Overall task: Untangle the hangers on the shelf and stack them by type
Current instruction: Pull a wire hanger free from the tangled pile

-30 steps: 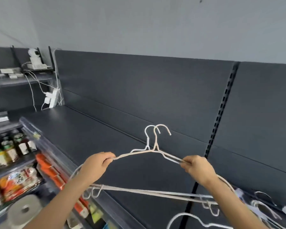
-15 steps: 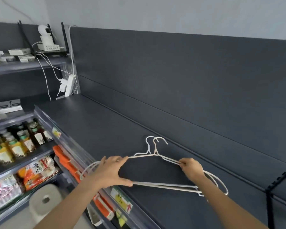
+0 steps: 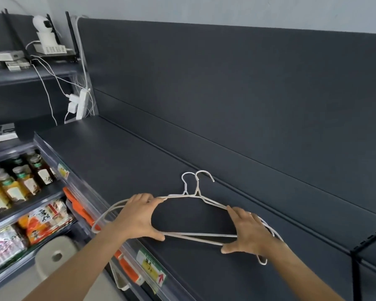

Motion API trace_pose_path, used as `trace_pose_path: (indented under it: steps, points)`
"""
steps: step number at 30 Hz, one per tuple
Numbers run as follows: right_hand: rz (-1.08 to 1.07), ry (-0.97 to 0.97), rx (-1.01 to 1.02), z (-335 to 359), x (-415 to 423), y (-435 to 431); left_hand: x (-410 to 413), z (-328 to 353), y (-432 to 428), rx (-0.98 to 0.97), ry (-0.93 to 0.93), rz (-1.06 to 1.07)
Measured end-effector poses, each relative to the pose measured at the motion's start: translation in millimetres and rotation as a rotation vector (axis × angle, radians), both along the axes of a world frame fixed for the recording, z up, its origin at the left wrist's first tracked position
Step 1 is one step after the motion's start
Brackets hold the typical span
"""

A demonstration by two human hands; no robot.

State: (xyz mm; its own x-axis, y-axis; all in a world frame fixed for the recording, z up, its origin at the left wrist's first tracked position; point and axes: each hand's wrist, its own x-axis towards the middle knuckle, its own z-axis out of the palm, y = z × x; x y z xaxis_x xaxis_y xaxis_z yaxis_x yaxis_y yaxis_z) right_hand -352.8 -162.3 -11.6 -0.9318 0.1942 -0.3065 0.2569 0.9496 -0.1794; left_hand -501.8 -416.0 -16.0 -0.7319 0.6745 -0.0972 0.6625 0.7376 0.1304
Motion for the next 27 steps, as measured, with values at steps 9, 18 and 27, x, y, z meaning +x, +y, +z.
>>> trace_pose_path:
  steps: [9,18,27]
  points:
    - [0.047,0.042,-0.023,11.4,53.0,19.2,4.5,17.7,-13.6,0.105,-0.185,0.061]
    - [-0.056,0.004,-0.115,16.6,80.1,29.3,-14.9,-6.6,3.6,-0.101,-0.209,0.074]
    - [-0.004,-0.007,-0.093,11.7,30.7,4.3,-67.3,-10.3,-32.7,0.013,-0.157,0.367]
